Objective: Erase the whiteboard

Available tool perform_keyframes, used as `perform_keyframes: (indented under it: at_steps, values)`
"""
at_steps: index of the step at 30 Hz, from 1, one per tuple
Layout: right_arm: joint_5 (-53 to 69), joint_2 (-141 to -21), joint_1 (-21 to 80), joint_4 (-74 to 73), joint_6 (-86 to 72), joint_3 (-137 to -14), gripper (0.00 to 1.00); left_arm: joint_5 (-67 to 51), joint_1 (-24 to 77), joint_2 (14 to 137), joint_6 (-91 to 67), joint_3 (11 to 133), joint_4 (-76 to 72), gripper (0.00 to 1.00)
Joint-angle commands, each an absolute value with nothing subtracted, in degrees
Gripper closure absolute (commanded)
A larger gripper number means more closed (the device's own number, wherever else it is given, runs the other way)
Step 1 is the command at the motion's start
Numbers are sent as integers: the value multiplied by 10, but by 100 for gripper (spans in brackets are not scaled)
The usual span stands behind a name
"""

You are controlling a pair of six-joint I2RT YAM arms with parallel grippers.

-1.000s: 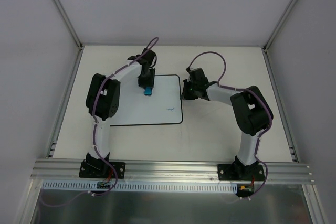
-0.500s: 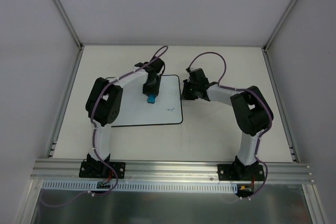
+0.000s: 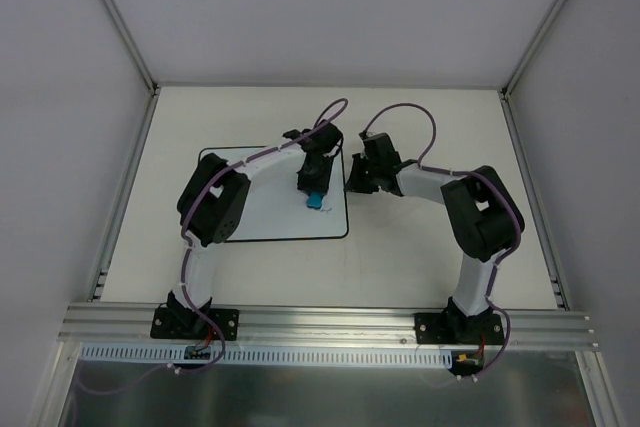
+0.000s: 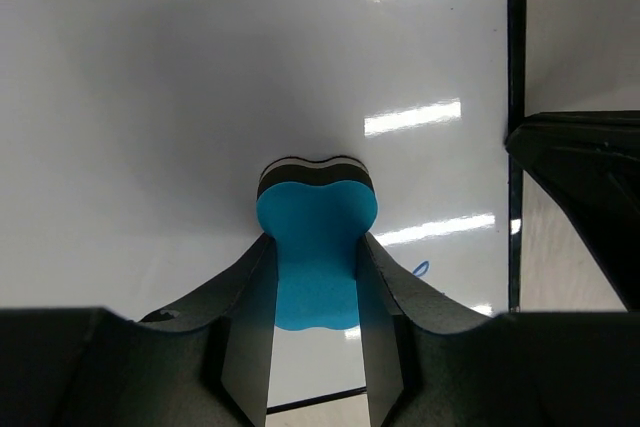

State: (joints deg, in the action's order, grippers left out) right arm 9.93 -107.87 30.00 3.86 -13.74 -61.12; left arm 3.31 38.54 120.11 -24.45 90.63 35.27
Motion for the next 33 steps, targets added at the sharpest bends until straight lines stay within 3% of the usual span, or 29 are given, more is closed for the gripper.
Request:
perform_keyframes:
  at_steps: [1,15,25,33]
  values:
    - [118,-1075,304,-4,-170,-589,100,-13,418,1218,-309,868,375,100]
    - [115,-1090,304,35,-194,-582,100,16,461,1209,-374,827,377,100]
    - [110,-1080,304,49,-192,-555,100,107,410,1159,-364,754,383,100]
    - [116,-1085,305,48,-186,-558,100,102,400,1148,-327,780,384,100]
